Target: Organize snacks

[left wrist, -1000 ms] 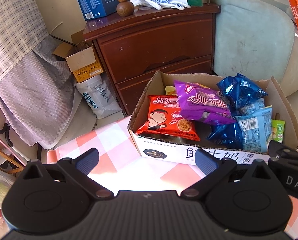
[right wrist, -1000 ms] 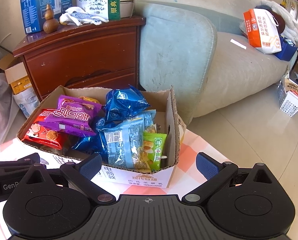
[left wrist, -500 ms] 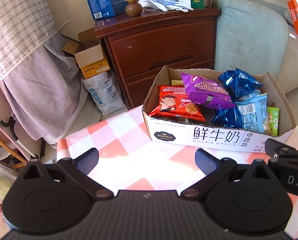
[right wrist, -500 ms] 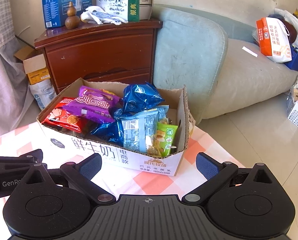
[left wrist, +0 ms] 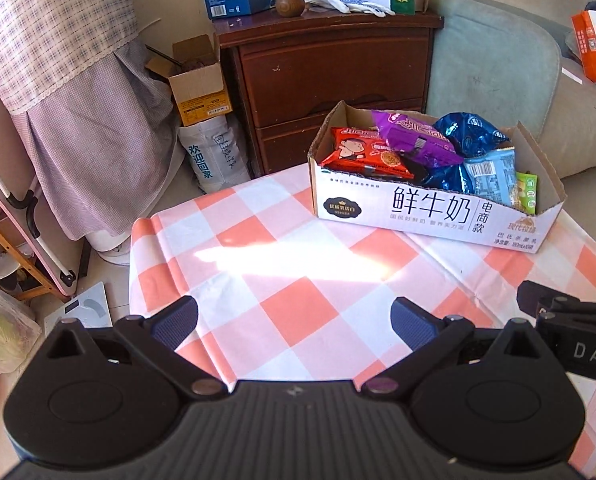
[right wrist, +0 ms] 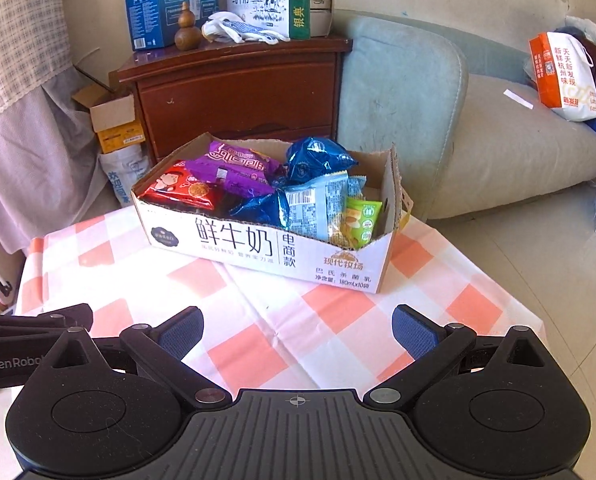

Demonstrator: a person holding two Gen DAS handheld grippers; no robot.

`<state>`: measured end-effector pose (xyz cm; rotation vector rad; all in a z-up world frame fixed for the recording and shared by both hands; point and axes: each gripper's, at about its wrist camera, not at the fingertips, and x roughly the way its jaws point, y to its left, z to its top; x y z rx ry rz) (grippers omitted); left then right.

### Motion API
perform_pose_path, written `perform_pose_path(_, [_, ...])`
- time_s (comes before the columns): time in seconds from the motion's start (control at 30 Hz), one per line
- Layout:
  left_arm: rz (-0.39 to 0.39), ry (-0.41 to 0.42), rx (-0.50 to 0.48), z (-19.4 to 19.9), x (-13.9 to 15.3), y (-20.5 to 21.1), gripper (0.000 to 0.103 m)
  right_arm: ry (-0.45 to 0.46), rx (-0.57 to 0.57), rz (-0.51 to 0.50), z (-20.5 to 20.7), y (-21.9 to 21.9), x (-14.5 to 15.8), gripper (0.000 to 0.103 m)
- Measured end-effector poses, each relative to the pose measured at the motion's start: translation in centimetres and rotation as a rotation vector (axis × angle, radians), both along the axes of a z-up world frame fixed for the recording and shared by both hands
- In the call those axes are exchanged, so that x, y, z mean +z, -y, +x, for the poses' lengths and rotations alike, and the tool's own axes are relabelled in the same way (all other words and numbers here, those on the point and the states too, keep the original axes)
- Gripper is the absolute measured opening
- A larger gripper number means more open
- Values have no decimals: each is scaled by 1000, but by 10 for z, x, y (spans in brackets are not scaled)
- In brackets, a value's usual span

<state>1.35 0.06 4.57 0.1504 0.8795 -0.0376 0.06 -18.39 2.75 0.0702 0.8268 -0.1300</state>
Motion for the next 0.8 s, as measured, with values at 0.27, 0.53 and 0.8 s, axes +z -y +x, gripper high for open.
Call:
perform_pose_path(0.27, [-10, 6, -10, -30, -1, -18, 102, -111, -67, 43, -22, -12, -50, 101])
perform_pose_path(0.53, [-15, 7, -13, -51, -3, -37, 102, -103, -67, 19, -36, -38, -89, 101])
perform_pose_path(0.8, [-37, 1, -11, -60, -4, -52, 102, -36, -59, 4, -41, -58, -109, 103])
